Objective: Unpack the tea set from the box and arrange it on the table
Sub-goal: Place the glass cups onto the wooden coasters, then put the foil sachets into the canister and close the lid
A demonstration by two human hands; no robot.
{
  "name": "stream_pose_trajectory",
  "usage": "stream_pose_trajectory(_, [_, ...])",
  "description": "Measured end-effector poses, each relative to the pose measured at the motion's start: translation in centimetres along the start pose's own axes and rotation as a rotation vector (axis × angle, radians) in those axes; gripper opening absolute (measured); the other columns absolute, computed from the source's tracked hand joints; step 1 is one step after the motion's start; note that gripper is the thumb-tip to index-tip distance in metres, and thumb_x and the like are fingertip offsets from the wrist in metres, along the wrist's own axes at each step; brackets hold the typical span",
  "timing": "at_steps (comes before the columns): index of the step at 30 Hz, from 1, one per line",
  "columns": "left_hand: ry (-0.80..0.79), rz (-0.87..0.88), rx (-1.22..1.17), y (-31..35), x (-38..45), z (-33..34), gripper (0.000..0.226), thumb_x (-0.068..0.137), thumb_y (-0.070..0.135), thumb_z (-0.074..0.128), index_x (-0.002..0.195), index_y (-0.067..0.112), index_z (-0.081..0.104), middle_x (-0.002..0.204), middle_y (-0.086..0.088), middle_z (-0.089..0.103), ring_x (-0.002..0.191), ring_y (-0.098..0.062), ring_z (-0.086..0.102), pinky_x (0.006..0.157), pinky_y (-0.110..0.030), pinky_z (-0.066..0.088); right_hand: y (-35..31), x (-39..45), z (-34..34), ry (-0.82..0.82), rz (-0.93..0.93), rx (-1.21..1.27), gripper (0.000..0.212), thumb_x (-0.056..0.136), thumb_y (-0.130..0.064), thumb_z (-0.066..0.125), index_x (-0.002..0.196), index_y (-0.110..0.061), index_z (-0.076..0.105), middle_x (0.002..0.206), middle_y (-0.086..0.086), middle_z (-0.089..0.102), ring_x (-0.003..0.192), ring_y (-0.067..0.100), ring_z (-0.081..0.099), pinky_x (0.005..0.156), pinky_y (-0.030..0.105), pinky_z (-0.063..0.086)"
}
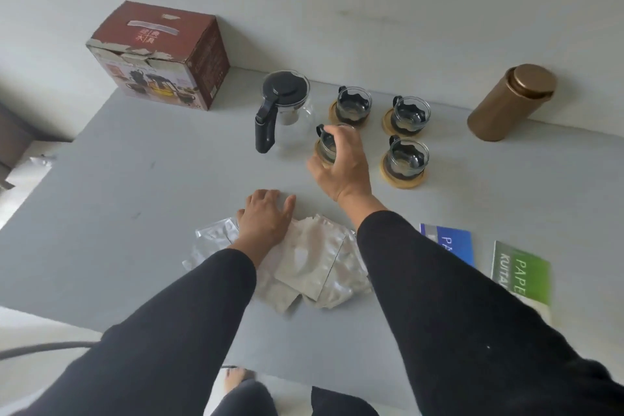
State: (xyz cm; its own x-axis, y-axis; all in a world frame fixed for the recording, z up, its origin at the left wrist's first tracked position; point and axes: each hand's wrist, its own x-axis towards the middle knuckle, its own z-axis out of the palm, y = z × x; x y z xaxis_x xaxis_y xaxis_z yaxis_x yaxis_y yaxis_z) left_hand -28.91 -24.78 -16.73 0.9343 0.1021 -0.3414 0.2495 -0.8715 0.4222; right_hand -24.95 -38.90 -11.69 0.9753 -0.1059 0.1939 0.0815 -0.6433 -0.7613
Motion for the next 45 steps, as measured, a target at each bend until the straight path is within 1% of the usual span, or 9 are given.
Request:
stream_pose_trajectory(4, [-0.085, 0.1, 0.053, -1.1, 0.5, -2.6, 0.057, 0.097, 0.053, 0.031, 0.142, 0.019, 0.042, 0.148, -0.004, 0.037, 0.138, -0.023, 0.031, 0.11, -0.042, 0.026, -1.4, -3.0, 0.2, 0.05, 0.1, -0.062, 0.051, 0.072, -0.024, 0.066, 0.119, -0.006, 0.055, 0.119, 0.009, 0.05, 0.108, 0.024, 0.049, 0.086, 0.021, 0.036])
stream_pose_trajectory(7, [-0.127, 0.166, 0.067, -2.4, 0.4, -4.2, 0.057, 0.097, 0.053, 0.031, 0.142, 0.02, 0.041, 0.148, -0.004, 0.036, 0.138, -0.024, 0.03, 0.11, -0.044, 0.026, -2.3, -5.3, 0.3, 0.119, 0.188, -0.114, 0.047, 0.075, -0.02, 0.068, 0.119, -0.007, 0.055, 0.118, 0.008, 0.049, 0.111, 0.024, 0.049, 0.087, 0.021, 0.034])
stream_pose_trajectory(13, [-0.17, 0.246, 0.113, -4.9, -0.5, -6.2, 0.056, 0.097, 0.051, 0.034, 0.142, 0.019, 0.041, 0.148, -0.006, 0.037, 0.137, -0.025, 0.032, 0.107, -0.045, 0.031, -4.8, -9.3, 0.9, 0.147, 0.333, -0.15, 0.051, 0.078, -0.025, 0.063, 0.125, -0.013, 0.05, 0.127, 0.004, 0.045, 0.119, 0.019, 0.045, 0.094, 0.027, 0.036])
stream_pose_trajectory(19, [-0.193, 0.405, 0.192, -2.6, -1.0, -6.2, 0.057, 0.097, 0.051, 0.034, 0.143, 0.019, 0.04, 0.149, -0.005, 0.035, 0.138, -0.025, 0.03, 0.108, -0.045, 0.029, -5.2, -10.8, -1.1, 0.222, 0.391, -0.187, 0.052, 0.08, -0.026, 0.063, 0.129, -0.015, 0.048, 0.132, 0.003, 0.043, 0.122, 0.018, 0.043, 0.095, 0.029, 0.037])
stream_pose_trajectory(22, [-0.214, 0.511, 0.217, 0.2, -1.8, -4.9, 0.057, 0.097, 0.051, 0.035, 0.143, 0.018, 0.039, 0.15, -0.005, 0.034, 0.139, -0.025, 0.03, 0.109, -0.045, 0.029, -4.1, -10.8, -3.3, 0.282, 0.41, -0.209, 0.051, 0.079, -0.026, 0.063, 0.127, -0.015, 0.049, 0.13, 0.004, 0.043, 0.119, 0.02, 0.044, 0.092, 0.031, 0.04])
stream_pose_trajectory(25, [-0.238, 0.623, 0.226, 4.0, -2.4, -3.1, 0.056, 0.097, 0.05, 0.037, 0.143, 0.019, 0.039, 0.15, -0.004, 0.034, 0.139, -0.024, 0.03, 0.109, -0.045, 0.029, -2.3, -10.2, -6.2, 0.351, 0.44, -0.219, 0.051, 0.078, -0.024, 0.065, 0.126, -0.014, 0.05, 0.128, 0.005, 0.044, 0.119, 0.021, 0.045, 0.087, 0.026, 0.036])
stream_pose_trajectory(31, [-0.194, 0.759, 0.186, 14.3, -1.8, 0.5, 0.055, 0.095, 0.045, 0.045, 0.141, 0.015, 0.042, 0.145, -0.007, 0.041, 0.132, -0.026, 0.04, 0.106, -0.042, 0.038, 3.1, -6.8, -14.0, 0.416, 0.435, -0.237, 0.051, 0.078, -0.023, 0.064, 0.126, -0.012, 0.051, 0.13, 0.006, 0.045, 0.123, 0.021, 0.044, 0.099, 0.029, 0.036])
stream_pose_trajectory(38, [-0.145, 0.678, 0.086, 26.5, 0.7, 4.8, 0.059, 0.093, 0.044, 0.052, 0.144, 0.017, 0.037, 0.148, -0.006, 0.037, 0.137, -0.025, 0.034, 0.107, -0.041, 0.036, 11.1, -0.5, -23.5, 0.342, 0.407, -0.224, 0.052, 0.081, -0.028, 0.062, 0.129, -0.016, 0.048, 0.13, 0.003, 0.042, 0.123, 0.018, 0.043, 0.092, 0.021, 0.03])
stream_pose_trajectory(45, [-0.114, 0.566, 0.07, 34.4, 4.3, 7.6, 0.074, 0.089, 0.042, 0.059, 0.149, 0.013, 0.026, 0.15, -0.008, 0.031, 0.139, -0.026, 0.03, 0.109, -0.04, 0.034, 16.5, 7.0, -27.6, 0.24, 0.353, -0.212, 0.053, 0.083, -0.032, 0.059, 0.131, -0.019, 0.044, 0.132, 0.0, 0.039, 0.122, 0.017, 0.042, 0.097, 0.027, 0.038])
